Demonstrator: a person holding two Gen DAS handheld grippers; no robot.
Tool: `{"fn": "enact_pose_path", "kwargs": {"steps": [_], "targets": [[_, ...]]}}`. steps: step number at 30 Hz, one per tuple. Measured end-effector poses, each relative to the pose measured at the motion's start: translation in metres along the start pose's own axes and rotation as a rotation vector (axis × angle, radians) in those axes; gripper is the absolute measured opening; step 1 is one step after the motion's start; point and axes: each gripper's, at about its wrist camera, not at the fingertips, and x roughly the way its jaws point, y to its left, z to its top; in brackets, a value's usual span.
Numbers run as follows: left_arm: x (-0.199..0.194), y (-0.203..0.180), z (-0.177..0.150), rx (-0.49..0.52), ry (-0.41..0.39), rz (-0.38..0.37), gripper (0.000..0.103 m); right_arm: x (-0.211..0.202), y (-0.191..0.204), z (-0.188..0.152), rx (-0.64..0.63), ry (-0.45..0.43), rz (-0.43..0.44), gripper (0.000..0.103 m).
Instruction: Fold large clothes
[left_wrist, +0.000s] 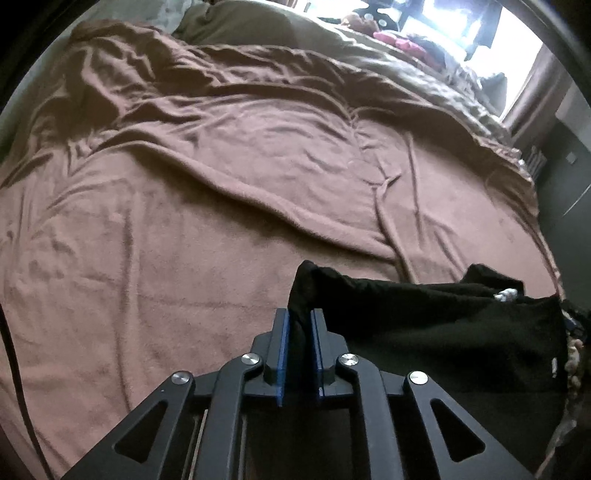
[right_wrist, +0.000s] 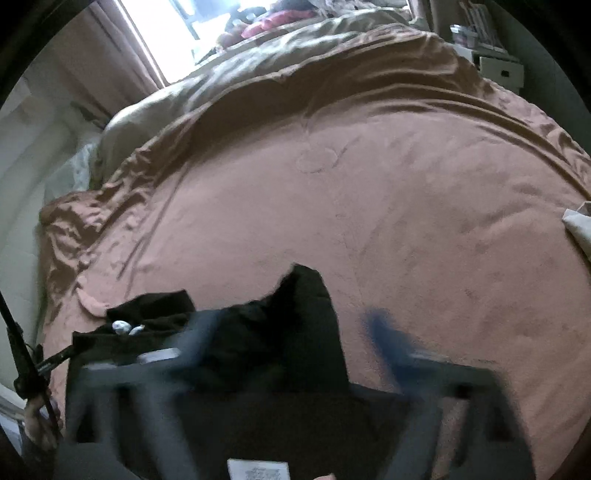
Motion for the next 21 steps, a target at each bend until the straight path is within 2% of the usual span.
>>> {"fn": "enact_pose_path", "kwargs": {"steps": [1, 5, 10, 16, 17, 21], "targets": [[-0.007, 0.001, 0.0, 0.006, -0.012, 0.007, 0.016, -0.006, 0.002, 0.0, -0.004, 0.0, 0.011, 0.098], [-0.038, 0.005, -0.001, 0.015, -0.065, 0.009, 0.044, -0.034, 0.001, -0.009, -0.034, -0.02, -0.002, 0.098], [-0.076, 0.006, -0.013, 0.028, -0.104, -0.003, 0.044, -0.066, 0.003, -0.039, -0.099, -0.019, -0.009, 0.098], [-0.09, -0.013, -0.047, 0.114, -0.071, -0.014, 0.044, -0.093, 0.006, -0.082, -0.187, 0.024, 0.005, 0.098], [-0.091, -0.018, -0.057, 0.134, -0.06, -0.009, 0.044, -0.095, 0.006, -0.09, -0.204, 0.037, 0.003, 0.094], [-0.09, -0.031, -0.092, 0.183, -0.022, -0.019, 0.044, -0.097, 0.008, -0.12, -0.266, 0.1, -0.009, 0.059]]}}
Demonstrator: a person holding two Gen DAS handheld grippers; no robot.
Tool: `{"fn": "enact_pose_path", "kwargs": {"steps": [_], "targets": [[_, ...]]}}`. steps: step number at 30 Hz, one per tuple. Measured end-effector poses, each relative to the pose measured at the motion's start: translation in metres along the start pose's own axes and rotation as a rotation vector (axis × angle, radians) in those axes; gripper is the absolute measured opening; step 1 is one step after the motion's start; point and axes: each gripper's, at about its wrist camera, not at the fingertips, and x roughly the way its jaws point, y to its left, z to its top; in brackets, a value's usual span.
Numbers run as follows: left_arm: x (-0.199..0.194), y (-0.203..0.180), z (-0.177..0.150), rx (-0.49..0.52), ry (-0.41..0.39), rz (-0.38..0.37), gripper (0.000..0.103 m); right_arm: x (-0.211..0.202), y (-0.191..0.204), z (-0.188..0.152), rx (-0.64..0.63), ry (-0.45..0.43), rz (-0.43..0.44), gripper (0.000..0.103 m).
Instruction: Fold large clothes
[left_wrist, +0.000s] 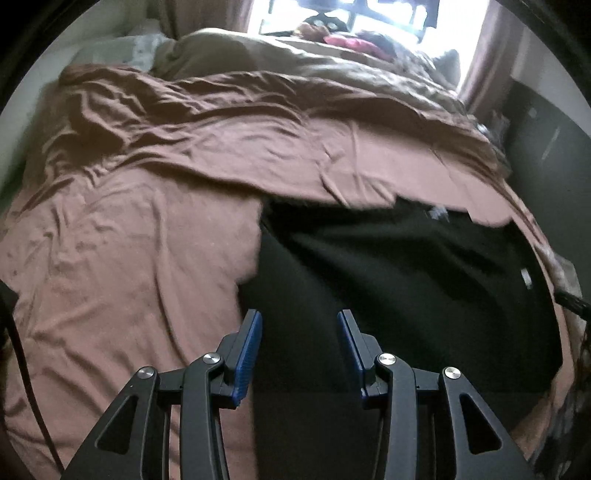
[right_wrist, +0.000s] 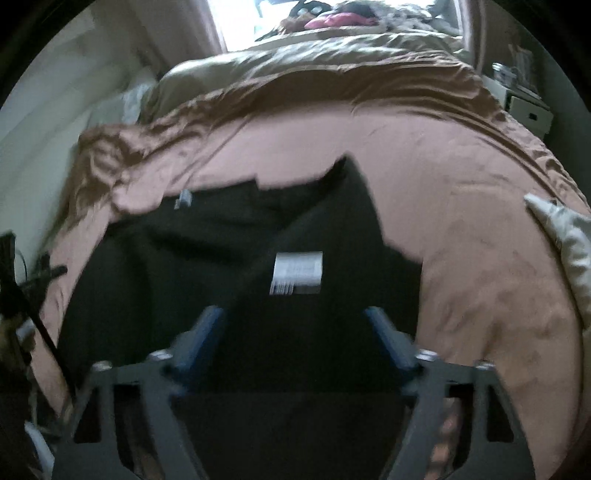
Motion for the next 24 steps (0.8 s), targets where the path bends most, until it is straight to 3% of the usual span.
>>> {"fn": "enact_pose_path", "kwargs": {"steps": [3, 10, 16, 21, 24], "targets": [[0.002, -0.013, -0.02, 0.023, 0.029, -0.009, 0.044, 0.006, -0.001, -0.019, -0.009, 0.043, -0.004, 0.049], [0.005, -0.025, -0.063, 0.057, 0.092, 0.018, 0.045, -0.001, -0.029, -0.045, 0.05, 0.041, -0.121, 0.048], [0.003, -0.023, -0.083, 0.054, 0.099, 0.043, 0.048, -0.013, -0.032, -0.07, 0.098, 0.053, -0.125, 0.048], [-0.009, -0.028, -0.09, 0.074, 0.099, 0.091, 0.048, -0.054, -0.018, -0.078, 0.065, -0.019, -0.213, 0.043], [-0.02, -0.034, -0.088, 0.065, 0.081, 0.079, 0.048, -0.076, 0.0, -0.078, 0.038, -0.073, -0.205, 0.043]]}}
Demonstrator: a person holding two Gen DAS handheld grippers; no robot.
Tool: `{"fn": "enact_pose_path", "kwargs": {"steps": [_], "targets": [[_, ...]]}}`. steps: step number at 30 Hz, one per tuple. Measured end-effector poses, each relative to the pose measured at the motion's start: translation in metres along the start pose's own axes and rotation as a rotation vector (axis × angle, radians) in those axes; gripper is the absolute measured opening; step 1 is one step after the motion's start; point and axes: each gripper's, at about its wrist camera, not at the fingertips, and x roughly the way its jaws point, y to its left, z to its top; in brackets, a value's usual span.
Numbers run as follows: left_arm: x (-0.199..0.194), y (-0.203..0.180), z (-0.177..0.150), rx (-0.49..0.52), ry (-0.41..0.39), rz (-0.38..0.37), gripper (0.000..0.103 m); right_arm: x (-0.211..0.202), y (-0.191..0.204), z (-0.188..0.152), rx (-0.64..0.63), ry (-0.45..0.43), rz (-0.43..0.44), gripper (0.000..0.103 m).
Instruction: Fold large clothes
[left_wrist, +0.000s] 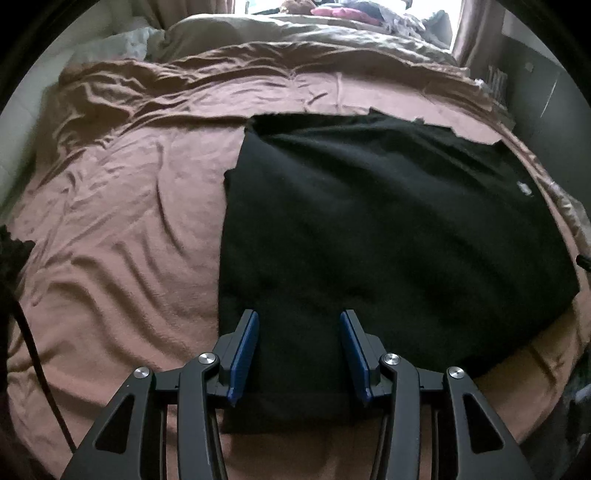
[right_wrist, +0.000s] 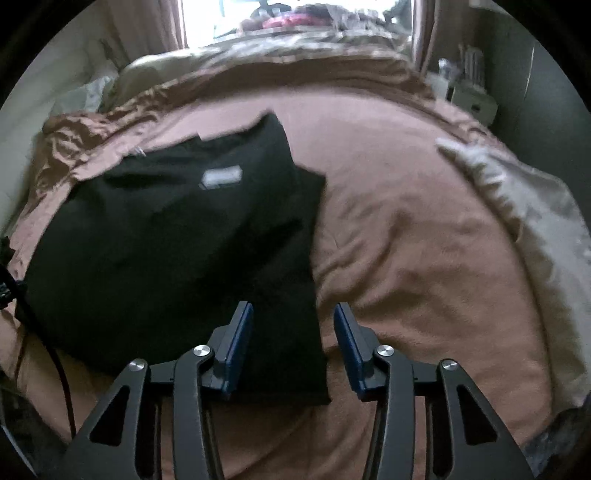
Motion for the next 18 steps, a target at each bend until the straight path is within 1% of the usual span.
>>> {"fn": "enact_pose_path", "kwargs": {"steps": [2, 4, 7, 10, 12, 14, 16, 18], "targets": [[-0.004, -0.01, 0.001, 0.011, -0.009, -0.017, 0.048, -0.011, 0.014, -0.002, -0.016, -0.018, 0.042, 0.043], [-0.004, -0.024, 0.002, 0.029, -0.01, -0.035, 0.048, -0.015, 0.031, -0.004, -0.036, -0.012, 0.097, 0.043], [0.003, -0.048, 0.003, 0.062, -0.005, -0.054, 0.048, -0.006, 0.055, -0.009, -0.059, 0.014, 0.152, 0.043], [0.015, -0.066, -0.001, 0.087, 0.006, -0.049, 0.048, 0.01, 0.074, -0.019, -0.07, 0.052, 0.176, 0.043], [0.023, -0.075, -0.006, 0.127, 0.009, -0.009, 0.052, 0.024, 0.082, -0.027, -0.091, 0.089, 0.168, 0.043], [0.029, -0.079, -0.011, 0.167, 0.007, 0.014, 0.054, 0.038, 0.09, -0.037, -0.126, 0.138, 0.138, 0.043], [0.03, -0.079, -0.016, 0.189, 0.002, 0.021, 0.055, 0.04, 0.095, -0.041, -0.145, 0.154, 0.103, 0.043], [0.027, -0.076, -0.017, 0.192, 0.01, 0.012, 0.055, 0.036, 0.096, -0.039, -0.139, 0.16, 0.093, 0.043]]}}
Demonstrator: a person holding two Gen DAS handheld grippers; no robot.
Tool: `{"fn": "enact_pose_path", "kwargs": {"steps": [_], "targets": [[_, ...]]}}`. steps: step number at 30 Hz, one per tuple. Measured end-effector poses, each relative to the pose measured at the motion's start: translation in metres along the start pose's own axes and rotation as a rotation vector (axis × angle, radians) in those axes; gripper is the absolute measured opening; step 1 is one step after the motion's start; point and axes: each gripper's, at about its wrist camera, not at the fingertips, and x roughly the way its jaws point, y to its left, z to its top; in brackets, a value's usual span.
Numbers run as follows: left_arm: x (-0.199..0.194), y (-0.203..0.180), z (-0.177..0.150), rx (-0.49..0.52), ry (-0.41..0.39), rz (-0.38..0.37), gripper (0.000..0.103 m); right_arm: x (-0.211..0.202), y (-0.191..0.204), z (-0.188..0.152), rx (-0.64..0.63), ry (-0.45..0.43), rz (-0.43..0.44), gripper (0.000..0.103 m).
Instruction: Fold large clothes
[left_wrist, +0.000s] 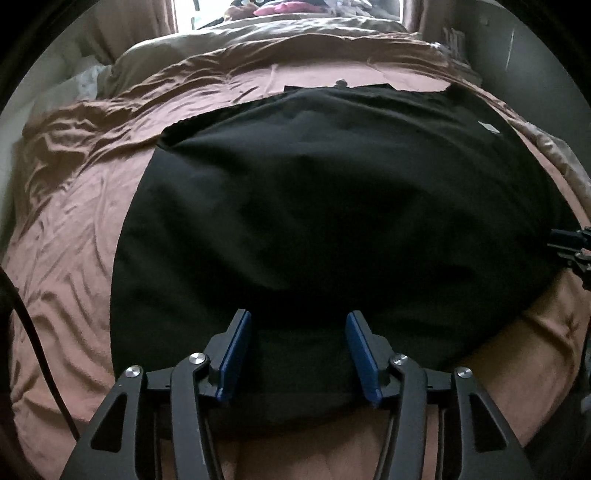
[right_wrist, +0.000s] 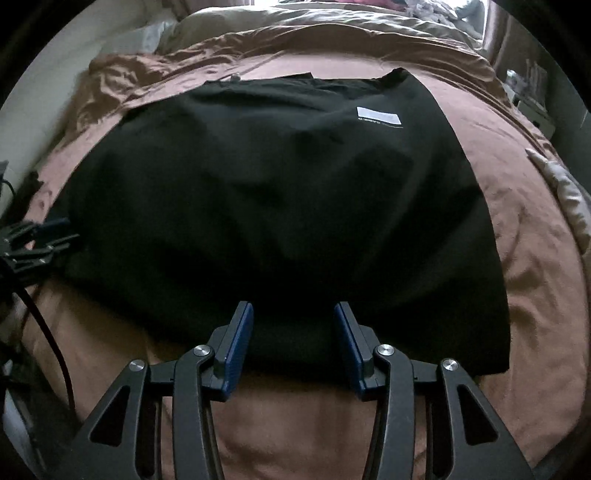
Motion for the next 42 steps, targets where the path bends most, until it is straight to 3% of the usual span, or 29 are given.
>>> {"fn": "enact_pose_path", "kwargs": {"steps": [7, 15, 24, 30, 36, 42], "targets": [[-0.022, 0.046, -0.005, -0.168, -0.023, -0.045, 0.055, -0.018, 0.036, 0.014, -0.051, -0.033, 0.096, 0.043], [-0.04, 0.113, -0.033, -0.381, 0.004, -0.068, 0.055, 0.004, 0.086, 0.036, -0.15, -0.038, 0.167, 0.034], [-0.041, 0.153, -0.064, -0.626, 0.037, -0.247, 0.055, 0.026, 0.1, 0.038, -0.181, -0.031, 0.15, 0.027], [-0.02, 0.145, -0.065, -0.681, 0.101, -0.342, 0.055, 0.02, 0.091, 0.031, -0.153, -0.02, 0.149, 0.025], [-0.011, 0.153, -0.063, -0.746, 0.096, -0.401, 0.054, 0.023, 0.085, 0.033, -0.123, -0.011, 0.161, 0.023], [-0.014, 0.151, -0.061, -0.728, 0.088, -0.358, 0.042, 0.043, 0.091, 0.067, -0.11, -0.021, 0.127, 0.016]]}}
